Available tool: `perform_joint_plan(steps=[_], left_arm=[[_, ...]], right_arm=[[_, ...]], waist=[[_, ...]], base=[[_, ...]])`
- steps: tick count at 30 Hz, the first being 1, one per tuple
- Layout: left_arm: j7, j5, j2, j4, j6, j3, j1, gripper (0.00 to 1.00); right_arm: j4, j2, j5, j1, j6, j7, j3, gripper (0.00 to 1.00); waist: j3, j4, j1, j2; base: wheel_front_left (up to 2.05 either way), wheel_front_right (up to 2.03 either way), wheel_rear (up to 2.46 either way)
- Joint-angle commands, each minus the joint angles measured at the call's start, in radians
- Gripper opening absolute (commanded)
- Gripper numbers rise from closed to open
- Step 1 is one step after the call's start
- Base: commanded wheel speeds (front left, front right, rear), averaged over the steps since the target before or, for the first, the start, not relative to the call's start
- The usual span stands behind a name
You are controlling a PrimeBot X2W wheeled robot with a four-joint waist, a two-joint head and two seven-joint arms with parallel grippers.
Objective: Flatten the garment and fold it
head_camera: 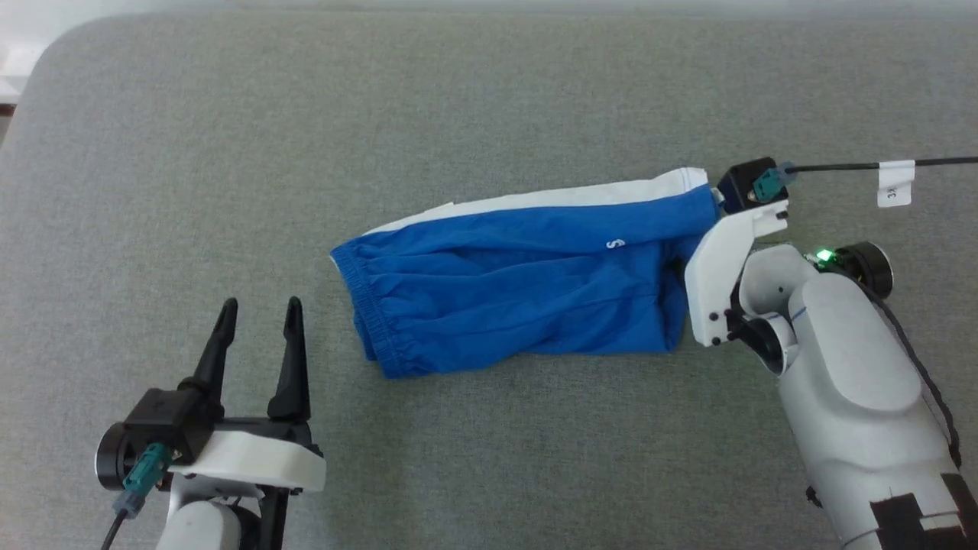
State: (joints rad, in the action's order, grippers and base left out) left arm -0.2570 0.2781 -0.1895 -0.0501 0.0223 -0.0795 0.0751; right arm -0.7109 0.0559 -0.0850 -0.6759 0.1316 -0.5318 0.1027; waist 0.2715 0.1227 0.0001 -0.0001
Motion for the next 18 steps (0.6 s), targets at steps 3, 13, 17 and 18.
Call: perform_joint_plan(steps=[3, 13, 17, 18], left_arm=[[-0.005, -0.007, 0.013, -0.032, -0.021, -0.002, 0.02, 1.0], [0.345, 0.101, 0.06, -0.032, -0.036, -0.075, 0.084, 1.0], [0.545, 0.115, 0.055, -0.061, 0.027, -0.076, 0.112, 1.0], [0.57, 0.121, 0.056, -0.068, 0.041, -0.069, 0.121, 1.0]], right_arm=[[-0.064, -0.006, -0.023, 0.017, -0.001, -0.003, 0.04, 0.0], [-0.088, -0.006, -0.078, 0.001, -0.001, 0.041, 0.082, 0.0], [-0.082, -0.006, -0.11, -0.004, -0.001, 0.056, 0.121, 0.0], [-0.08, -0.006, -0.119, -0.005, -0.001, 0.058, 0.131, 0.0]], waist=[[0.0, -0.002, -0.0001, 0.0001], [-0.035, -0.029, -0.0001, 0.0001], [-0.042, -0.052, -0.0001, 0.0001], [-0.042, -0.058, -0.0001, 0.0001]], base=[[0.0, 0.0, 0.0], [0.0, 0.0, 0.0], [0.0, 0.0, 0.0], [0.0, 0.0, 0.0]])
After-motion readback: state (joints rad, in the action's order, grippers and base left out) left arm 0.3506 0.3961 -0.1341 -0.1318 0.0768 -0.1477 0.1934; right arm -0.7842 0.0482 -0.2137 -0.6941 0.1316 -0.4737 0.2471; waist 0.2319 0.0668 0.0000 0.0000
